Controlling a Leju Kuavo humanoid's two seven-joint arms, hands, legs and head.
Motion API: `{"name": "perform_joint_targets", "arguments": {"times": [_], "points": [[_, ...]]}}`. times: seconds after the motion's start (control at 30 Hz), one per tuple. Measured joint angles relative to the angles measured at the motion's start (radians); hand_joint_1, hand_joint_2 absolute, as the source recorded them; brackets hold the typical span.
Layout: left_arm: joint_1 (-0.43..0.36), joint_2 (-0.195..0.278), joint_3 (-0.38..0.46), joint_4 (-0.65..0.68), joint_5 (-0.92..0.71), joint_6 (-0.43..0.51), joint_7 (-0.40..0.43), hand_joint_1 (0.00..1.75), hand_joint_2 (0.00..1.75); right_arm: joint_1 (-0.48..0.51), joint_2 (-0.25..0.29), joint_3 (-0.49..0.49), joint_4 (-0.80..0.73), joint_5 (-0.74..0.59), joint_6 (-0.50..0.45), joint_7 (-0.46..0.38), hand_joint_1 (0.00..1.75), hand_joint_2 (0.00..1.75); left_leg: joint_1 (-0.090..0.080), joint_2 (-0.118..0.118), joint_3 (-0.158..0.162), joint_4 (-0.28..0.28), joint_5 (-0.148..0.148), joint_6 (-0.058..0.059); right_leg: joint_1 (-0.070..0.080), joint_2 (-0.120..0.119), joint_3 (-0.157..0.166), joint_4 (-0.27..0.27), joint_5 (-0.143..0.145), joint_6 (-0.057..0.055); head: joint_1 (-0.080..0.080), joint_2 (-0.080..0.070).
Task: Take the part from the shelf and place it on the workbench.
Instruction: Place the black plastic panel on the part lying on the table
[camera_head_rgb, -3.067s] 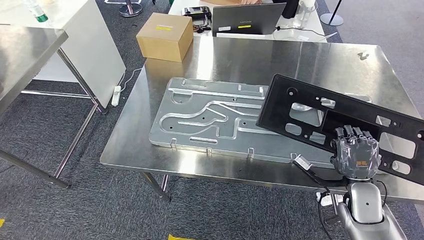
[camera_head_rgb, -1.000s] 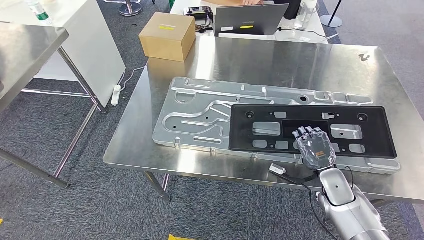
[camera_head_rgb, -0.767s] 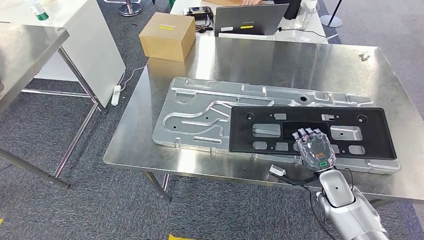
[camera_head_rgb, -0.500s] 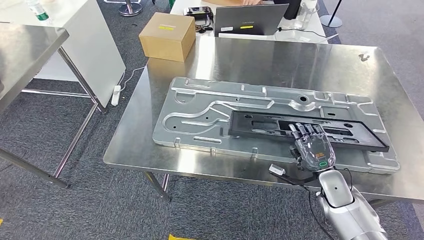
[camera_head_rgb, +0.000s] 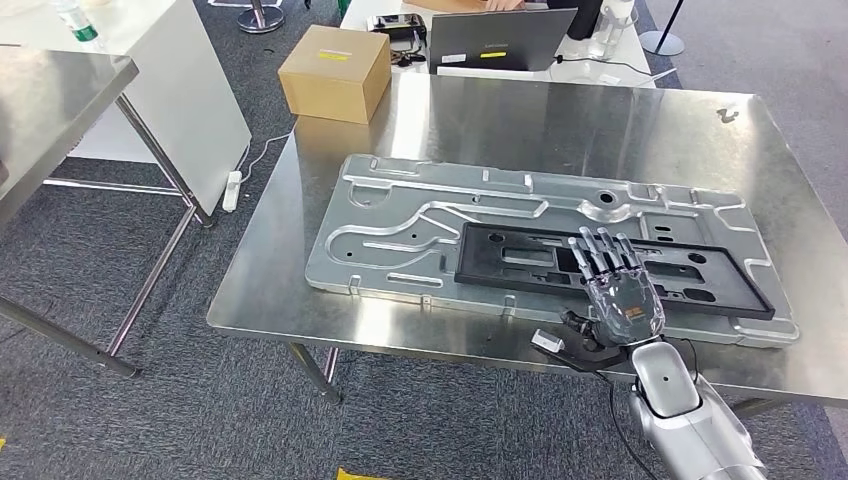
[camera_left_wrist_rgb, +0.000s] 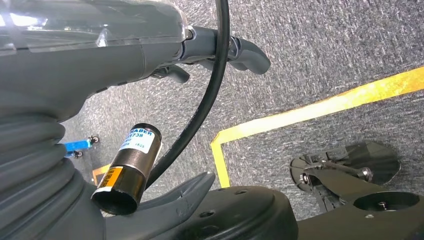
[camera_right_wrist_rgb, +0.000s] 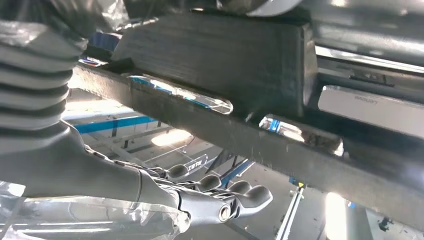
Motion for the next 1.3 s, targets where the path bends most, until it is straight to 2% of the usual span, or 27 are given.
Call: {"name": "perform_joint_targets", "arguments": {"times": [0.03,0.17,0.57,0.73,0.83,0.87,0.9,0.97,1.0,1.03,1.07,1.1,1.17,1.2,1.23,1.3], "points": [[0.0,0.0,0.0,0.0,0.0,0.0,0.0,0.0,1.75,0.001,0.001,0.0,-0.001,0.0,0.0,0.0,0.0,0.0,0.0,0.0,0.0,0.0,0.0,0.0,0.0,0.0,0.0,0.0,0.0,0.0,0.0,0.0],[0.001,0.002,0.0,0.0,0.0,-0.002,-0.006,0.0,0.0,0.007,0.002,0.0,-0.005,0.0,0.0,0.002,0.0,1.75,0.0,0.0,0.0,0.0,0.0,0.0,0.0,0.0,0.0,0.0,0.0,0.0,0.0,0.0],[0.002,0.003,0.0,0.0,0.0,-0.011,-0.027,0.0,0.0,0.027,0.004,0.0,-0.032,0.0,0.0,0.0,0.0,1.75,-0.001,0.0,-0.002,0.002,-0.001,0.001,-0.002,0.0,0.001,-0.001,0.001,0.002,0.0,0.0],[0.002,0.004,0.0,0.0,0.0,-0.015,-0.043,0.0,0.0,0.028,0.005,0.0,-0.035,0.0,0.0,-0.003,0.0,1.75,-0.004,0.0,-0.009,0.011,-0.005,0.013,-0.007,0.001,0.002,-0.004,0.008,0.01,0.0,0.0],[0.001,0.002,0.0,0.0,0.001,-0.018,-0.041,0.0,0.0,0.027,0.003,0.0,-0.035,0.0,0.0,-0.005,0.0,1.75,0.003,0.004,-0.003,-0.009,0.02,0.026,-0.006,0.003,0.002,-0.008,0.01,0.021,0.0,0.0],[0.001,0.002,0.0,0.0,0.001,-0.02,-0.04,0.0,0.0,0.026,0.001,-0.001,-0.034,0.0,0.0,-0.006,0.0,1.75,0.007,0.006,-0.001,-0.02,0.031,0.03,-0.005,0.003,-0.003,0.006,-0.007,0.024,0.001,0.0],[0.001,0.001,0.0,0.0,0.001,-0.021,-0.039,0.0,0.0,0.024,-0.001,-0.001,-0.034,0.0,0.0,-0.008,0.0,1.75,0.011,0.009,-0.002,-0.03,0.04,0.033,-0.005,0.004,-0.016,0.039,-0.037,0.027,0.001,0.0],[0.001,0.001,0.0,0.0,0.002,-0.021,-0.038,0.0,0.0,0.022,-0.003,-0.003,-0.033,0.0,0.0,-0.009,0.0,1.75,0.01,0.013,-0.012,-0.03,0.047,0.036,-0.006,0.004,-0.058,0.155,-0.112,0.032,0.002,0.0],[0.001,0.001,0.0,0.0,0.002,-0.021,-0.038,0.0,0.0,0.022,-0.003,-0.003,-0.031,0.0,0.0,-0.01,0.0,1.75,0.01,0.014,-0.018,-0.027,0.048,0.035,-0.008,0.003,-0.077,0.213,-0.137,0.035,0.002,0.0],[0.001,0.0,0.0,0.0,0.002,-0.022,-0.038,0.0,0.0,0.022,-0.003,-0.004,-0.029,0.0,0.0,-0.011,0.0,1.75,0.011,0.015,-0.025,-0.022,0.048,0.035,-0.011,0.003,-0.085,0.244,-0.144,0.038,0.002,0.0],[0.001,0.0,0.0,0.0,0.002,-0.022,-0.038,0.0,0.0,0.021,-0.003,-0.004,-0.026,0.0,0.0,-0.013,0.0,1.75,0.012,0.015,-0.032,-0.016,0.049,0.033,-0.014,0.003,-0.074,0.238,-0.132,0.041,0.002,0.0],[0.001,-0.001,0.0,0.0,0.002,-0.023,-0.038,0.0,0.0,0.019,-0.003,-0.004,-0.024,0.0,0.0,-0.014,0.0,1.75,0.015,0.016,-0.039,-0.008,0.049,0.03,-0.017,0.002,-0.045,0.194,-0.105,0.045,0.002,0.0],[-0.001,-0.002,0.0,0.0,0.002,-0.023,-0.038,0.0,0.0,0.014,-0.003,-0.006,-0.022,0.0,0.0,-0.017,0.0,1.75,0.02,0.016,-0.053,0.009,0.048,0.018,-0.02,-0.001,0.028,0.068,-0.066,0.05,0.002,0.0],[-0.003,-0.002,0.0,0.0,0.002,-0.023,-0.038,0.0,0.0,0.011,-0.003,-0.007,-0.021,0.0,0.0,-0.018,0.0,1.75,0.02,0.016,-0.058,0.016,0.048,0.011,-0.018,-0.001,0.048,0.031,-0.054,0.046,0.002,0.0],[-0.004,-0.001,-0.001,0.001,0.002,-0.023,-0.038,0.0,0.0,0.009,-0.003,-0.008,-0.02,0.0,0.0,-0.018,0.0,1.75,0.019,0.015,-0.063,0.021,0.05,0.003,-0.015,0.001,0.053,0.014,-0.053,0.038,0.002,0.0],[-0.004,-0.001,-0.001,0.001,0.002,-0.023,-0.038,0.0,0.0,0.008,-0.003,-0.008,-0.018,0.0,0.0,-0.019,0.0,1.75,0.017,0.014,-0.068,0.023,0.057,-0.011,-0.011,0.007,0.041,0.019,-0.046,0.015,0.001,0.0]]}}
